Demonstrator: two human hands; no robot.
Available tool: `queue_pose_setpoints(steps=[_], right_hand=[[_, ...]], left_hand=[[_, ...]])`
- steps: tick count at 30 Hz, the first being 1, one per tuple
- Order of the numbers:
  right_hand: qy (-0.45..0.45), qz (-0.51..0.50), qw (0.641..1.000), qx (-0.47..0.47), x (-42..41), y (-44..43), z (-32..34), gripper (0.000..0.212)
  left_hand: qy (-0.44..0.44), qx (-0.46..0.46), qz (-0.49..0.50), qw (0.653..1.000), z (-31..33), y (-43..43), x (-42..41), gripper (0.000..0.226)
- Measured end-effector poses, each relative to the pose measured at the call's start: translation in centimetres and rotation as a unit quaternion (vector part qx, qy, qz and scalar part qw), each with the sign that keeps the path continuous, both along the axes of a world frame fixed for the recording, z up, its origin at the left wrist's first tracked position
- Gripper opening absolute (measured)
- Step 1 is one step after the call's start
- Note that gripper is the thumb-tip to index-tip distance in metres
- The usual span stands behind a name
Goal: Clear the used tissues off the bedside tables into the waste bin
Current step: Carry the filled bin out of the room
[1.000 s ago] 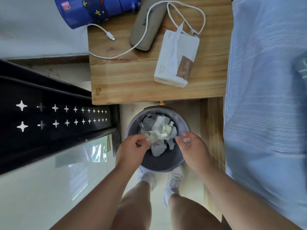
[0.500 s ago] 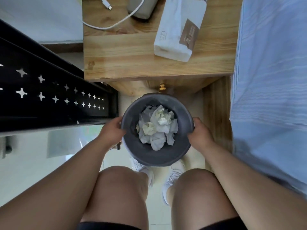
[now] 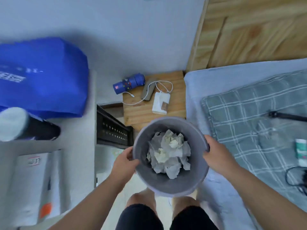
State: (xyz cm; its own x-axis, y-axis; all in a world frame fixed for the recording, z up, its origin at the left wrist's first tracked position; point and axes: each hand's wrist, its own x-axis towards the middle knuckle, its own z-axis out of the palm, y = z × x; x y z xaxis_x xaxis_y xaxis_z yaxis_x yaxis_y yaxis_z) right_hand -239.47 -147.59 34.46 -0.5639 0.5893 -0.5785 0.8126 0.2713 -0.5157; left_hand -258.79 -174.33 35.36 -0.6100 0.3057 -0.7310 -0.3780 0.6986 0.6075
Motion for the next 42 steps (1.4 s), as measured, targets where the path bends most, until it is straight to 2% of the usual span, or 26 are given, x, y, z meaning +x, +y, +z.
queue_pose_setpoints(steps=[3, 6, 8, 10, 14, 17, 19, 24, 28, 33, 39, 42], right_hand=[[0.059, -0.052, 0.997, 0.015, 1.4, -0.5, 7.3, 0.049], [0.116, -0.115, 0.986, -0.013, 2.5, -2.2, 12.4, 0.042], [0.114, -0.128, 0.984, -0.051, 3.1, -4.5, 14.6, 0.034], [0.12, -0.161, 0.976, -0.082, 4.1, -7.2, 15.8, 0.036], [0.135, -0.247, 0.958, -0.062, 6.6, -13.9, 16.6, 0.032], [0.162, -0.325, 0.929, -0.065, 9.5, -19.9, 17.7, 0.038], [0.165, -0.367, 0.913, -0.063, 12.3, -23.9, 18.8, 0.036], [0.165, -0.476, 0.864, -0.022, 20.1, -30.8, 21.2, 0.032], [0.168, -0.577, 0.799, 0.012, 27.6, -37.0, 22.1, 0.03], [0.175, -0.7, 0.691, 0.043, 36.4, -47.7, 22.0, 0.031], [0.168, -0.817, 0.546, 0.075, 45.8, -63.1, 20.5, 0.031], [0.159, -0.854, 0.488, 0.077, 49.6, -71.4, 19.3, 0.028]], left_hand=[[0.013, 0.024, 0.005, 1.0, 7.3, -0.6, 0.5, 0.047], [0.018, 0.055, 0.027, 0.998, 12.4, -1.4, 0.2, 0.044], [0.02, 0.066, 0.023, 0.997, 14.2, -2.2, -0.2, 0.043], [0.021, 0.09, 0.008, 0.996, 15.7, -3.2, -0.5, 0.043], [0.016, 0.131, -0.073, 0.989, 16.3, -6.1, -0.2, 0.049], [-0.049, 0.175, -0.133, 0.974, 17.3, -8.1, 0.4, 0.07], [-0.05, 0.183, -0.185, 0.964, 17.9, -9.0, 1.3, 0.078], [-0.089, 0.187, -0.303, 0.93, 19.6, -7.4, 6.5, 0.076], [-0.107, 0.171, -0.427, 0.882, 20.7, -5.6, 14.4, 0.063], [-0.105, 0.148, -0.59, 0.787, 22.0, -5.9, 27.1, 0.048], [-0.123, 0.117, -0.734, 0.658, 21.8, -12.2, 44.0, 0.048], [-0.118, 0.099, -0.78, 0.607, 21.1, -17.5, 51.4, 0.046]])
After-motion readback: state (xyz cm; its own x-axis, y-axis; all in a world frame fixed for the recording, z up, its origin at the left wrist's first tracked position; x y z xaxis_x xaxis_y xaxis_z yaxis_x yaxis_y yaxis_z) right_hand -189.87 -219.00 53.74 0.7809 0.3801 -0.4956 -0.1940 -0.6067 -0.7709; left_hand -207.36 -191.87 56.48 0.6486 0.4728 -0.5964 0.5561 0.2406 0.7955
